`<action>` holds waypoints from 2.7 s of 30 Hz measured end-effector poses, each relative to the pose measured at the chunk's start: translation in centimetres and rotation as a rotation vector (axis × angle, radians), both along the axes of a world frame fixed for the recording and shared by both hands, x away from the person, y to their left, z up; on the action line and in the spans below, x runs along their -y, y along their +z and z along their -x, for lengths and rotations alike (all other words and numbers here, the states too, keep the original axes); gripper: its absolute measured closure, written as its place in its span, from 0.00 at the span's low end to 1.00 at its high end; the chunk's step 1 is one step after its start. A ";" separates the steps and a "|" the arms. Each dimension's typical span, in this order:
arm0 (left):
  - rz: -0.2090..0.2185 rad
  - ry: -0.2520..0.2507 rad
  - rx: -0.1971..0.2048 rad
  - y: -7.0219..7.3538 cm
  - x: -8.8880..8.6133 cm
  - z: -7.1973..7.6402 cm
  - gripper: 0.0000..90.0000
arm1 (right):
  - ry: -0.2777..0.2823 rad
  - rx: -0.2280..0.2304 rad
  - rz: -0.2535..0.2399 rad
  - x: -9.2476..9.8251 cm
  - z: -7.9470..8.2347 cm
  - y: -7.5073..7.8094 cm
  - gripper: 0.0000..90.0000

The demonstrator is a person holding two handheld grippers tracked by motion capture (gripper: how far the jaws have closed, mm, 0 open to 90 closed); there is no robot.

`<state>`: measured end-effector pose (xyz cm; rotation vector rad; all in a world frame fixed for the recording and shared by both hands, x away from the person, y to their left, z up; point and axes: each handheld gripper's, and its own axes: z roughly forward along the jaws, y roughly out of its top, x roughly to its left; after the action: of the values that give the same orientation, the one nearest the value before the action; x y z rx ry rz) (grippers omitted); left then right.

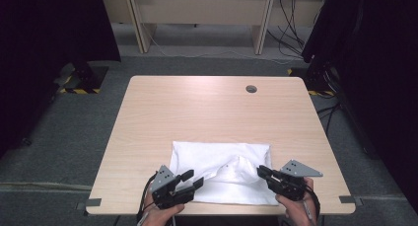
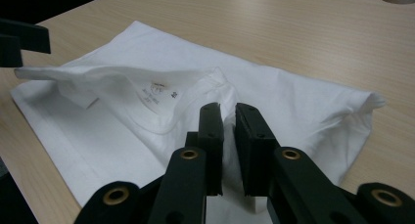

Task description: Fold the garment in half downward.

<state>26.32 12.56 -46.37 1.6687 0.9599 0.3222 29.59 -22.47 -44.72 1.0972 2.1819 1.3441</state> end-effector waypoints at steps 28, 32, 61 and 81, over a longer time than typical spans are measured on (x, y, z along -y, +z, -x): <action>0.088 -0.009 0.039 -1.9 -2.7 1.2 0.93 | 0.010 0.015 -0.014 0.2 1.2 0.0 0.90; 0.102 -0.019 0.033 -2.2 -3.2 1.4 0.92 | 0.021 0.018 -0.007 0.3 1.8 0.2 0.90; -0.025 0.078 -0.153 -2.5 -2.8 -4.1 0.33 | -0.048 -0.138 0.119 -2.1 -4.8 -1.3 0.47; -0.138 0.114 -0.216 -2.9 -2.1 -5.7 0.32 | -0.163 -0.145 0.205 -2.4 -10.0 -1.2 0.42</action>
<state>32.04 14.70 -49.25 1.8041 1.2200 0.2934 39.61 -20.06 -45.95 1.2933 2.2169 0.9761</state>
